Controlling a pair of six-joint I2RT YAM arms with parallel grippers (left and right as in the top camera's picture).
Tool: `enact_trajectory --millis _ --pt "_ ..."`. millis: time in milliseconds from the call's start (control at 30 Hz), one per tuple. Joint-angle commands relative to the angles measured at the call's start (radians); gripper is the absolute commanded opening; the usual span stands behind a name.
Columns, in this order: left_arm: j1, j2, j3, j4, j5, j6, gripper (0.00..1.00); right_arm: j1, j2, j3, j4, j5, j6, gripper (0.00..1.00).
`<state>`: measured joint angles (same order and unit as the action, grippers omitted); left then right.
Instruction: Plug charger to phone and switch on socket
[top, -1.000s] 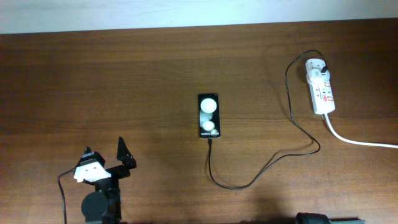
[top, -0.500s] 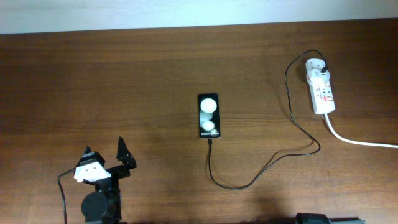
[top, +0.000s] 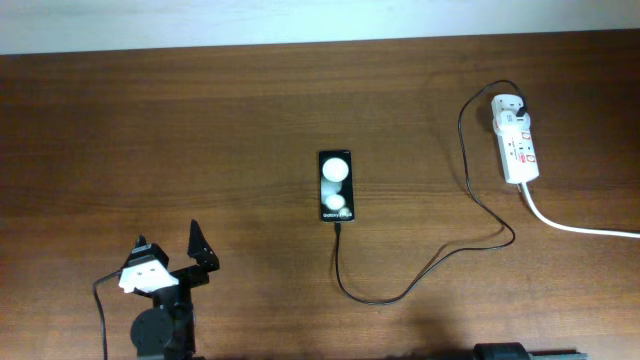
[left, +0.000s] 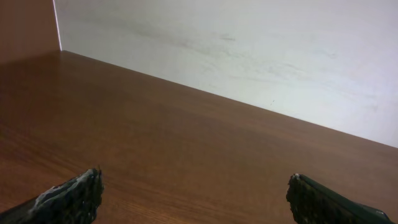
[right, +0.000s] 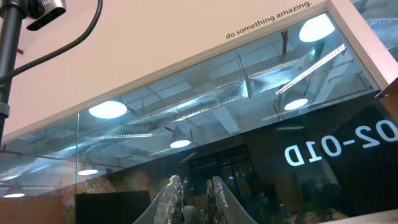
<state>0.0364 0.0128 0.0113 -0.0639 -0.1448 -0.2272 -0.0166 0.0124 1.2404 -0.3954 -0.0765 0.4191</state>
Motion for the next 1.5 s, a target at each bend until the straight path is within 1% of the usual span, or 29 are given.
enact_trajectory --millis 0,167,200,233,267,300,400,433,467,500,533,567,633,667,800,900,967,1033,1100,1200,1300,1400,1467 --pt "0.006 -0.007 -0.002 -0.005 0.010 0.016 0.99 0.010 -0.007 -0.001 0.005 0.010 -0.004 0.17" --pt "0.006 -0.006 -0.002 -0.008 0.018 0.020 0.99 0.010 -0.007 -0.036 -0.003 0.010 -0.004 0.17" --pt "0.006 -0.006 -0.002 -0.008 0.020 0.048 0.98 0.010 -0.007 -0.063 0.014 0.010 -0.004 0.18" --pt "0.006 -0.006 -0.002 -0.013 0.058 0.189 0.99 0.010 -0.007 -0.111 0.049 0.010 -0.004 0.21" --pt "0.006 -0.006 -0.002 -0.016 0.088 0.254 0.99 0.010 -0.007 -0.133 0.061 0.010 -0.004 0.24" --pt "0.006 -0.006 -0.002 -0.019 0.110 0.286 0.99 0.010 -0.007 -0.153 0.073 0.010 -0.004 0.25" --pt "0.006 -0.006 -0.002 -0.019 0.113 0.285 0.99 0.010 -0.007 -0.177 0.093 0.010 -0.004 0.33" --pt "0.006 -0.006 -0.002 -0.019 0.113 0.285 0.99 0.010 -0.007 -0.177 0.109 0.010 -0.004 0.41" --pt "0.006 -0.006 -0.002 -0.019 0.113 0.285 0.99 0.010 -0.007 -0.177 0.120 0.011 -0.004 0.57" --pt "0.006 -0.006 -0.002 -0.019 0.113 0.285 0.99 0.010 -0.007 -0.177 0.113 0.010 -0.004 0.95" --pt "0.006 -0.006 -0.002 -0.019 0.113 0.285 0.99 0.010 -0.007 -0.177 0.094 0.011 -0.004 0.99" --pt "0.006 -0.006 -0.002 -0.019 0.113 0.285 0.99 0.010 -0.007 -0.177 0.072 0.010 -0.004 0.99" --pt "0.006 -0.006 -0.002 -0.019 0.113 0.285 0.99 0.010 -0.007 -0.177 -0.093 0.010 -0.004 0.99" --pt "0.006 -0.006 -0.002 -0.019 0.113 0.285 0.99 0.010 -0.007 -0.177 -0.165 0.071 -0.004 0.99" --pt "0.006 -0.006 -0.002 -0.019 0.113 0.285 0.99 0.010 -0.007 -0.177 -0.174 0.208 -0.004 0.99" --pt "0.006 -0.006 -0.002 -0.019 0.113 0.285 0.99 0.010 -0.007 -0.182 -0.173 0.221 -0.003 0.99" --pt "0.006 -0.006 -0.002 -0.019 0.113 0.285 0.99 0.010 -0.006 -0.240 -0.172 0.220 -0.003 0.99" --pt "0.006 -0.006 -0.002 -0.019 0.113 0.285 0.99 0.010 -0.006 -0.324 -0.138 0.220 0.001 0.99" --pt "0.006 -0.006 -0.002 -0.019 0.113 0.285 0.99 0.010 -0.006 -0.531 0.025 0.219 0.008 0.99" --pt "0.006 -0.006 -0.002 -0.019 0.113 0.285 0.99 0.010 -0.007 -0.723 0.174 0.220 0.008 0.99" --pt "0.006 -0.006 -0.002 -0.019 0.113 0.285 0.99 0.010 -0.007 -0.858 0.224 0.220 0.007 0.99" --pt "0.006 -0.006 -0.002 -0.019 0.113 0.285 0.99 0.010 -0.008 -0.996 0.328 0.220 0.007 0.99" --pt "0.006 -0.006 -0.002 -0.019 0.113 0.285 0.99 0.010 -0.008 -1.073 0.352 0.220 0.007 0.99"
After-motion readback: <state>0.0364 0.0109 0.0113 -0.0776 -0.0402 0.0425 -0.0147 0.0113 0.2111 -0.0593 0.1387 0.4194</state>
